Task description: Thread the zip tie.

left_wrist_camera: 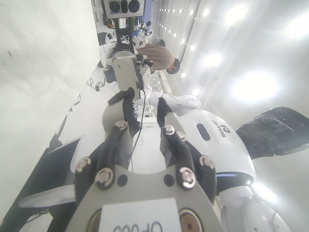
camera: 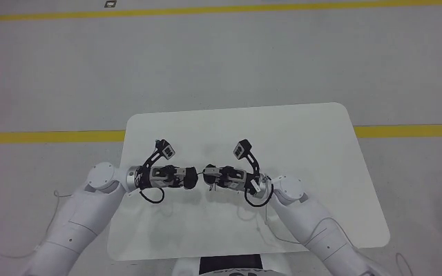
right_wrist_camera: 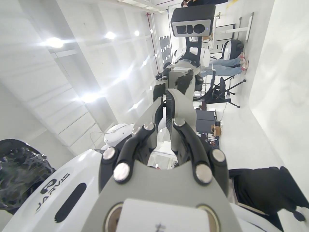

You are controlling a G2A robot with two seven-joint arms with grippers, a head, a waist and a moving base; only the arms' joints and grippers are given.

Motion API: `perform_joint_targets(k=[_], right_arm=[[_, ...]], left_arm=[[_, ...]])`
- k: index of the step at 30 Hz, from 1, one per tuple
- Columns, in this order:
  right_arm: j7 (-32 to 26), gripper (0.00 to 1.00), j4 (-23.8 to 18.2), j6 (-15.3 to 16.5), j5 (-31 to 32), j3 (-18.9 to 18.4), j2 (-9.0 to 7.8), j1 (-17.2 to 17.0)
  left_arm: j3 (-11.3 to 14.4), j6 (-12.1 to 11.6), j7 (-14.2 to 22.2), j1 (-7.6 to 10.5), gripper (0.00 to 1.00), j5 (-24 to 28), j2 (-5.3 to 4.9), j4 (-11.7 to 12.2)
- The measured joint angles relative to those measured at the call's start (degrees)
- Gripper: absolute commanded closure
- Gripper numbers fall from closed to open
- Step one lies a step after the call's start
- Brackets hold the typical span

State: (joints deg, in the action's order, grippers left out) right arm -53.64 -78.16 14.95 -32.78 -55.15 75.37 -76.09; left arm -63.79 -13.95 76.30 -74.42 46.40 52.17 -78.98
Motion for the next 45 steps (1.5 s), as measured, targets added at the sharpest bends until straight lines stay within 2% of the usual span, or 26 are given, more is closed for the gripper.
perform_joint_targets(k=[14, 23, 28, 45], right_arm=[[2.72, 1.0, -0.57, 1.42, -0.25, -0.94, -0.25, -0.83], [3.21, 1.0, -0.65, 1.03, 0.34, -0.96, -0.32, -0.95], [5.53, 1.0, -2.03, 1.74, 0.5, -0.82, -0.25, -1.65], [6.59, 1.0, -1.99, 2.31, -1.52, 0.01, 0.14, -1.05]], left_arm=[[-0.02, 0.13, -1.5, -0.27, 0.0, -1.93, -0.1, -0.16], [-0.04, -0.12, -1.89, -0.24, 0.0, -2.13, -0.08, -0.26], [0.69, 0.35, -4.74, -0.65, 0.0, -3.34, 0.07, -1.33], [2.47, 0.69, -3.34, 0.19, 0.0, -1.57, 0.62, -0.45]])
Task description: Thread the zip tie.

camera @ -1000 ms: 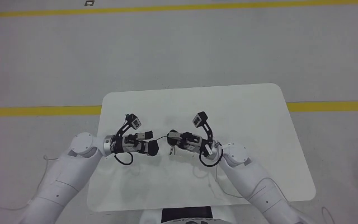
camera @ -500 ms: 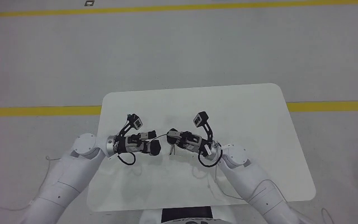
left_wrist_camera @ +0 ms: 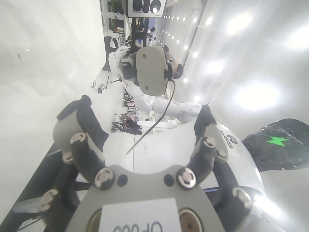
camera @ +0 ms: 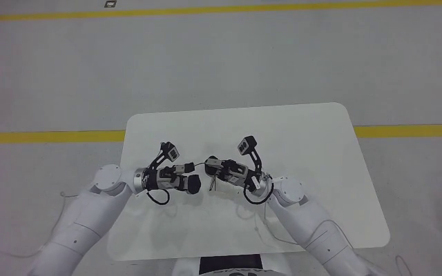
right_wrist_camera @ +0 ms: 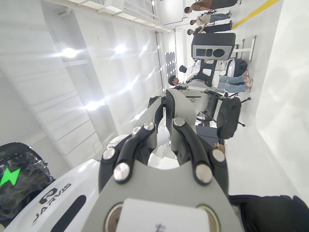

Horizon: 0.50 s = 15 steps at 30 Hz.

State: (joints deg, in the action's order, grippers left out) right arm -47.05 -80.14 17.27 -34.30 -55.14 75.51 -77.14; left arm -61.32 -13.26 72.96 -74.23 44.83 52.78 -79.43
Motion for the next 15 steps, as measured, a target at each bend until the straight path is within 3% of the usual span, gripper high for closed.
perform_joint_targets(k=[2, 6, 7, 9, 15], right_arm=[[-0.1, 1.0, 0.12, -0.09, -0.07, 0.17, 0.04, 0.09], [-0.66, 1.0, 0.51, -1.13, 0.54, 0.66, 0.06, 0.41], [-0.73, 1.0, 0.6, -1.43, 0.84, 0.79, 0.06, 0.51], [-0.7, 1.0, 0.72, -2.08, 1.9, 1.13, 0.05, 0.76], [0.14, 1.0, 0.68, -3.4, 4.75, 1.62, -0.06, 1.06]], left_arm=[[0.24, -0.08, 0.03, 0.18, 0.0, 0.07, 0.09, 0.28], [0.55, -0.15, 0.06, 0.43, 0.26, 0.34, 0.21, 0.71], [0.6, -0.15, 0.04, 0.47, 0.4, 0.38, 0.23, 0.81], [0.67, -0.14, -0.22, 0.56, 0.52, 0.37, 0.27, 1.09], [0.51, -0.32, -0.62, 0.66, 0.68, 0.16, 0.27, 1.59]])
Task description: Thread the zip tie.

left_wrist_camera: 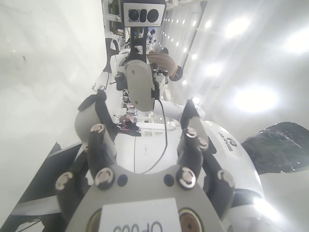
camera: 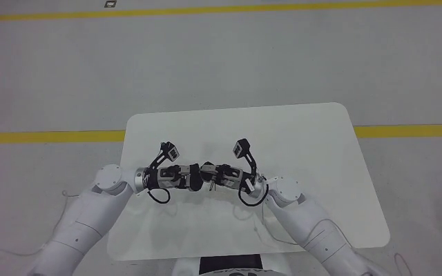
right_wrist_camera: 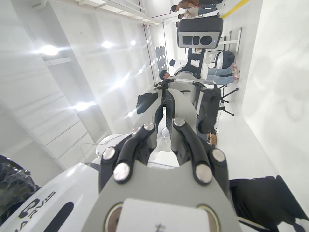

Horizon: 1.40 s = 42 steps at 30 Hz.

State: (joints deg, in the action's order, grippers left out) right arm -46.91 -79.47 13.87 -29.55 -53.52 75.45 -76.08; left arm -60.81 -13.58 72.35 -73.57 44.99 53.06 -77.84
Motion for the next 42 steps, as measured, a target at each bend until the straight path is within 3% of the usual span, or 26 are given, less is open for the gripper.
perform_joint_targets(k=[6, 18, 26, 42], right_arm=[[0.51, 1.0, -0.36, -0.67, 2.05, -0.84, -0.42, -0.39], [-0.56, 1.0, -2.16, -2.73, 5.47, -1.99, -1.38, -1.51], [-0.81, 1.0, -2.18, -3.14, 5.71, -1.64, -1.52, -1.48], [-1.5, 1.0, -1.71, -3.46, 5.44, -0.72, -1.62, -0.78]], left_arm=[[-0.77, -0.13, -0.25, -0.24, 0.75, -0.45, -0.21, -0.01], [-0.42, 0.27, -0.77, -0.4, 0.79, -1.58, -0.21, -0.27], [-0.18, 0.36, -1.18, -0.18, 0.91, -2.66, -0.21, 0.02], [0.14, 0.61, -1.08, 0.08, 0.95, -3.13, -0.21, 0.13]])
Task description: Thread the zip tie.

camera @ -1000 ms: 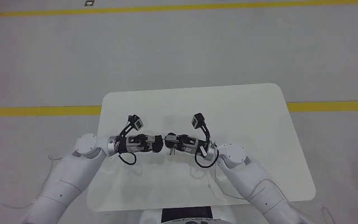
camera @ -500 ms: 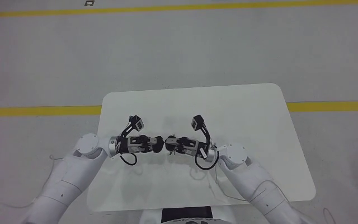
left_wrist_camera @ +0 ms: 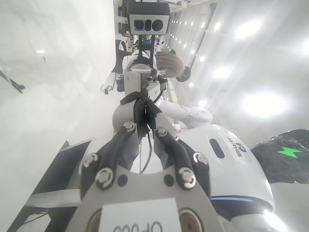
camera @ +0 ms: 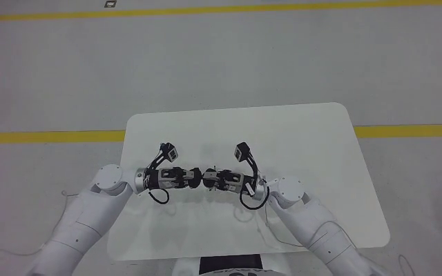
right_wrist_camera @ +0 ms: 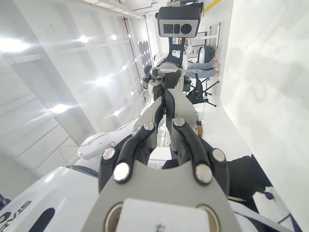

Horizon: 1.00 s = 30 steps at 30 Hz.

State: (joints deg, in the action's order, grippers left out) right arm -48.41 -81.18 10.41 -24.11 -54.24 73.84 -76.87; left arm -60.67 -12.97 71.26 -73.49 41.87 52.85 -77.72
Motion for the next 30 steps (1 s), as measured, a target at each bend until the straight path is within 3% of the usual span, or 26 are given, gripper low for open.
perform_joint_targets(k=[16, 17, 18, 30], right_arm=[[-0.5, 0.99, 0.03, 0.14, -0.36, 0.43, -0.21, 0.06], [-0.52, 0.64, 0.08, 0.12, -0.44, 0.47, -0.22, 0.08], [-0.52, 0.0, 0.11, 0.1, -0.49, 0.49, -0.22, 0.1], [0.84, 0.0, -0.04, 0.28, -1.19, -0.3, -0.47, -0.21]], left_arm=[[0.15, -0.17, 0.08, -0.07, 1.0, -0.41, -0.06, -0.09], [0.15, -0.2, 0.14, -0.08, 1.0, -0.44, -0.08, -0.11], [0.14, -0.22, 0.18, -0.08, 1.0, -0.45, -0.09, -0.12], [-0.74, -0.64, 0.6, -0.32, 1.0, -0.12, -0.36, -0.14]])
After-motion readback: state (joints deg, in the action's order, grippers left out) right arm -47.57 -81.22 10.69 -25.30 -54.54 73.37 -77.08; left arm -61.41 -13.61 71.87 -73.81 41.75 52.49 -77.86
